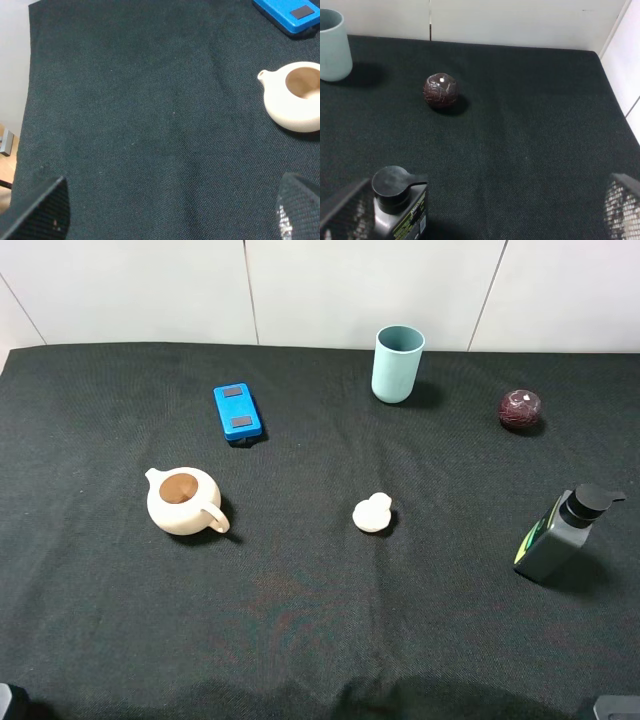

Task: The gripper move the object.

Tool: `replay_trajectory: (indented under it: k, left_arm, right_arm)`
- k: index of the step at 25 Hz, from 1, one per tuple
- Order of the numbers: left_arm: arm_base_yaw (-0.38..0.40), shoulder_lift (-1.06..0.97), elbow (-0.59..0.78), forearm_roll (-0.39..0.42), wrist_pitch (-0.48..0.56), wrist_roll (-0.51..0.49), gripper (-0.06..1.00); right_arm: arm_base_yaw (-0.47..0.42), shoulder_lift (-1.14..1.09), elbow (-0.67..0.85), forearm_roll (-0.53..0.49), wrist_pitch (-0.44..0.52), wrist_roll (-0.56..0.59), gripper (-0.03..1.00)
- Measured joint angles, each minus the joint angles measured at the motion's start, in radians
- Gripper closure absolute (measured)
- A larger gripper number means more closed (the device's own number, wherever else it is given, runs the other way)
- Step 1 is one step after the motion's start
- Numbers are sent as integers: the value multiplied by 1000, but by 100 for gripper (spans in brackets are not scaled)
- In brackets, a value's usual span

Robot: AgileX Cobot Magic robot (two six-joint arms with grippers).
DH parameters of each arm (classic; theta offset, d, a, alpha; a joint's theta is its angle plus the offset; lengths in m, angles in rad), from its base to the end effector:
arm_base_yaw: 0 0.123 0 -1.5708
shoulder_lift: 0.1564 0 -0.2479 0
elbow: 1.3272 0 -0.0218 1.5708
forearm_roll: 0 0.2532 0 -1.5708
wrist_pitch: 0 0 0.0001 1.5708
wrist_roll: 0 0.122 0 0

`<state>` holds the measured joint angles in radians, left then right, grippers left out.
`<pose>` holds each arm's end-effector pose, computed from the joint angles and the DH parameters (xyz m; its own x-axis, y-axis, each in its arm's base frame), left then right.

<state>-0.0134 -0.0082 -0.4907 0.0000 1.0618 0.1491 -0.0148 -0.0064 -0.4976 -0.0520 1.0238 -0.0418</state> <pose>0.0621 -0.0008 0.2619 -0.4509 0.1546 -0.8791 0.0813 0.9879 0.1320 0.0635 -0.0064 0.2681 -0.4214 -0.0625 -0.9047 0.0262 0.9964 -0.0810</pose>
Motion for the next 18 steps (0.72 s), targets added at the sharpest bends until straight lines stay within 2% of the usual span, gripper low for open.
replay_trajectory:
  k: [18]
  left_arm:
    - [0, 0, 0, 0, 0, 0, 6]
  right_arm:
    - [0, 0, 0, 0, 0, 0, 27]
